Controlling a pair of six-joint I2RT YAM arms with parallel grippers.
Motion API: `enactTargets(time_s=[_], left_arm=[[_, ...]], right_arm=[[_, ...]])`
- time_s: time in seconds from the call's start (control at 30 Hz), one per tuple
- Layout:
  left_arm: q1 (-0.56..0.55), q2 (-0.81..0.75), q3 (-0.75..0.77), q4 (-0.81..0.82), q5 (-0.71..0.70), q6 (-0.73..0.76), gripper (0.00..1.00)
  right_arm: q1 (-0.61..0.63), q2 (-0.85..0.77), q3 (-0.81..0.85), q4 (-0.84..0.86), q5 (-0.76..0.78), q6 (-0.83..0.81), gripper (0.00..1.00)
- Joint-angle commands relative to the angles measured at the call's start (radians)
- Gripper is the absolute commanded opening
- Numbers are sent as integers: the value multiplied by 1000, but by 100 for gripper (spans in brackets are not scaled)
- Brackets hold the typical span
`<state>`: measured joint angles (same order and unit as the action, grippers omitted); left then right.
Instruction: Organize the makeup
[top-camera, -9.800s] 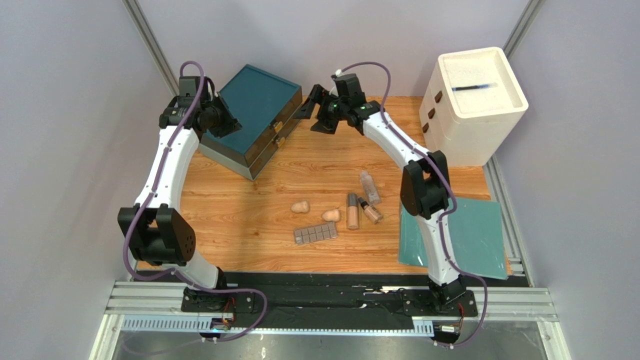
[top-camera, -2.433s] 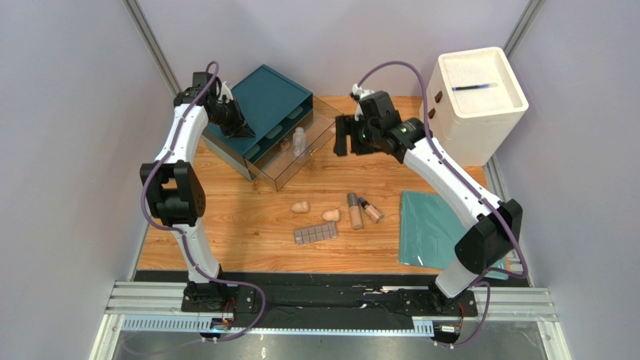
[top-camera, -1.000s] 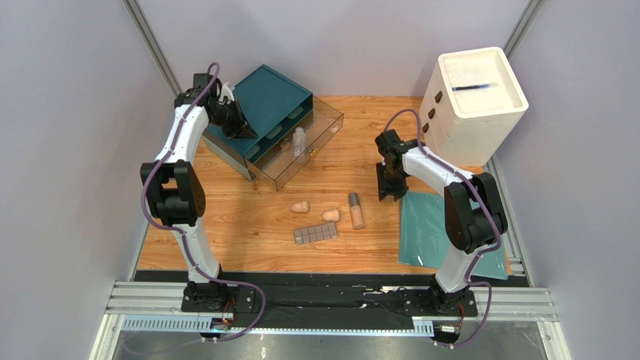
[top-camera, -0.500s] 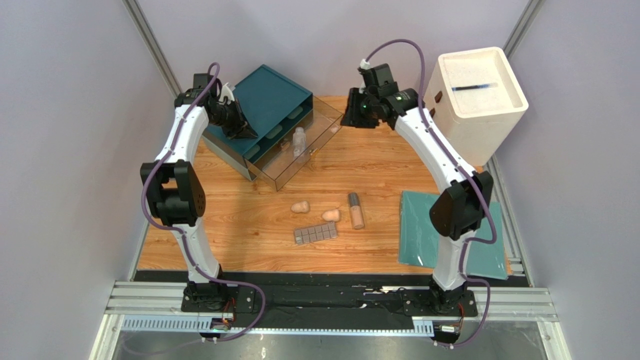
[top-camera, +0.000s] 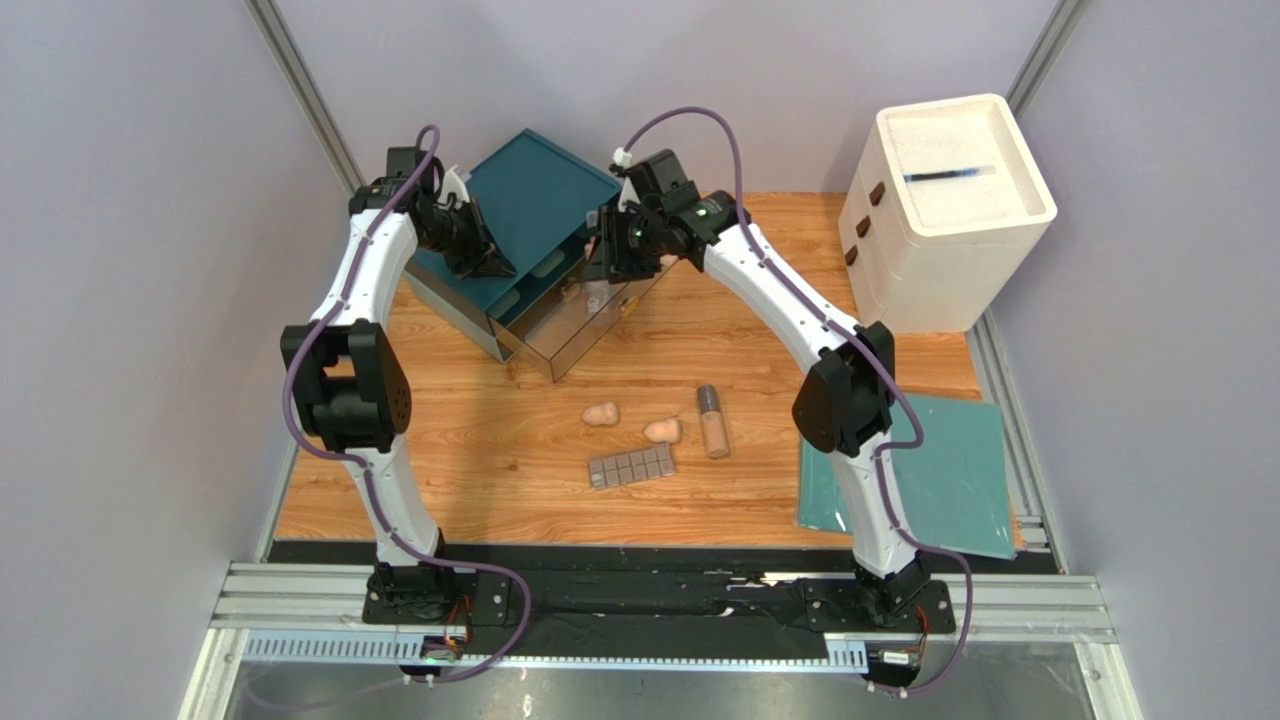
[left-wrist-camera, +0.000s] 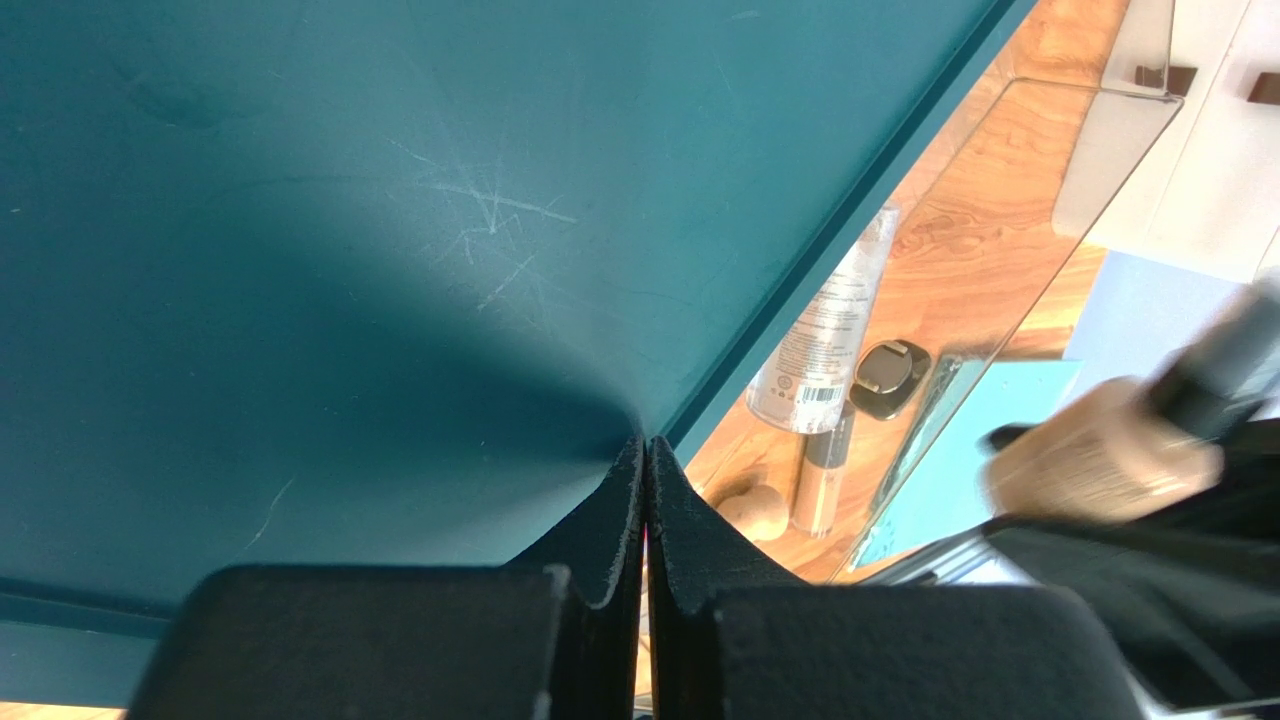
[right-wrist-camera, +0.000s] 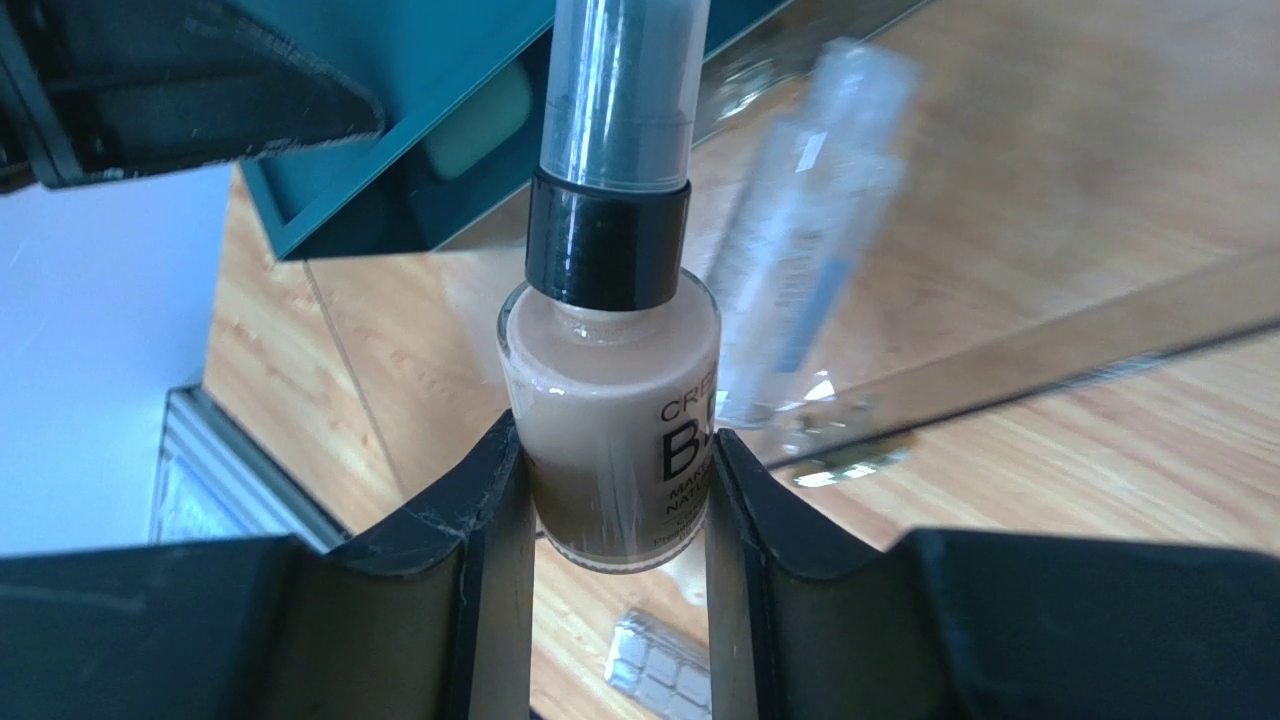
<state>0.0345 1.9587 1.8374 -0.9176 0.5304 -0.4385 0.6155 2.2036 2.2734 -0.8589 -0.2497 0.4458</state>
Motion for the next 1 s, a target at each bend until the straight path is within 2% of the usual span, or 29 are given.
enactTargets(time_s=[0.0, 0.07, 0.17, 0.27, 0.3, 0.47, 0.6, 0.77, 0.97], left_arm=[[4, 20, -10, -38, -7, 40, 0], [5, 19, -12, -43, -7, 44, 0], [4, 19, -12, -46, -3, 46, 0], [5, 19, -13, -43, 2, 49, 0], [5, 20, -15, -43, 5, 50, 0], [2, 17, -13, -41, 6, 55, 0], [5, 22, -7, -44, 10, 57, 0], [5, 22, 0, -44, 14, 52, 0], [4, 25, 8, -46, 13, 49, 0]], right_arm=[[30, 31, 63, 72, -118, 37, 1], [41, 45, 66, 81, -146, 54, 4], [49, 79, 74, 86, -204, 82, 15], [49, 107, 72, 83, -241, 109, 36], [49, 119, 74, 81, -250, 117, 46], [49, 137, 71, 109, -250, 151, 66], [46, 130, 75, 121, -237, 153, 68], [32, 20, 42, 124, -175, 119, 68], [3, -224, -188, 45, -62, -4, 68]])
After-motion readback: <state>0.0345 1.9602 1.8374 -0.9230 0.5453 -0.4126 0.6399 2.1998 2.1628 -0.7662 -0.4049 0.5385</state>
